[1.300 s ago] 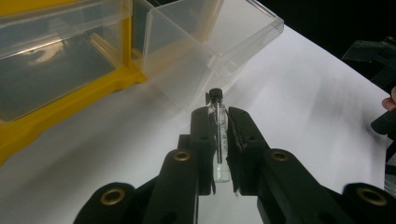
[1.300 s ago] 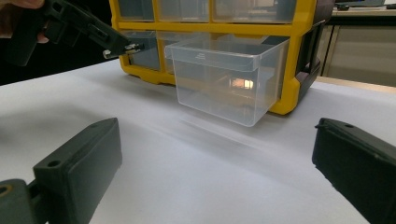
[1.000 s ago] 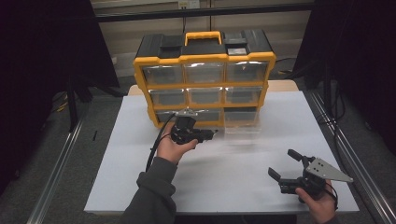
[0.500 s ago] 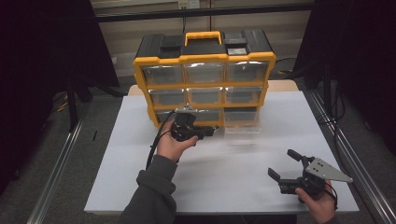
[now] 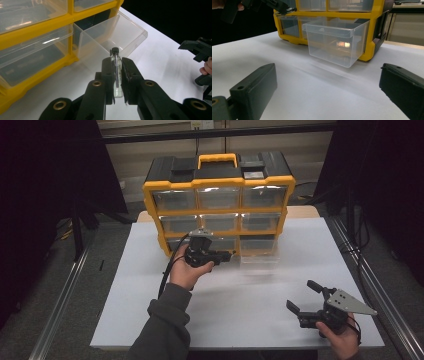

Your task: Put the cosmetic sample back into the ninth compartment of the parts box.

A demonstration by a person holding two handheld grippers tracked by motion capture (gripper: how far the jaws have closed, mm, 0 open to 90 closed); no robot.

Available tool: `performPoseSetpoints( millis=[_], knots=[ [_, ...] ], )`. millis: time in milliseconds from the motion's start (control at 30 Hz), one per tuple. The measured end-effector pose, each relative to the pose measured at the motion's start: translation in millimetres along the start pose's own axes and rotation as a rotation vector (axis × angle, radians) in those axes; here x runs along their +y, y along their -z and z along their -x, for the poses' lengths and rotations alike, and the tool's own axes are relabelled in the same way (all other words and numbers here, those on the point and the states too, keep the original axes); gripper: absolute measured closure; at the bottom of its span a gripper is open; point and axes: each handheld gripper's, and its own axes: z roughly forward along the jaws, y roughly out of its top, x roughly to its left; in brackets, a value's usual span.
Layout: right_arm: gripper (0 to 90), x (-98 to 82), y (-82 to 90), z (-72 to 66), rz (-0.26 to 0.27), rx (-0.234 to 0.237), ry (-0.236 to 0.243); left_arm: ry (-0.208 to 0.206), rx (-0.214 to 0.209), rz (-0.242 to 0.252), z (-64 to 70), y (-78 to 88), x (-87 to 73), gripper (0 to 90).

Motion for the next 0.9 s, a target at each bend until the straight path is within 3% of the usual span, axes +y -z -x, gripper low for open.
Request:
performPoseSetpoints(
  millis=[900],
  knots=[
    [1.0, 0.2, 0.2, 0.7, 0.001, 0.001, -0.007, -0.007, 0.021, 0.019, 0.2, -10.4, 18.4, 81.2]
  ],
)
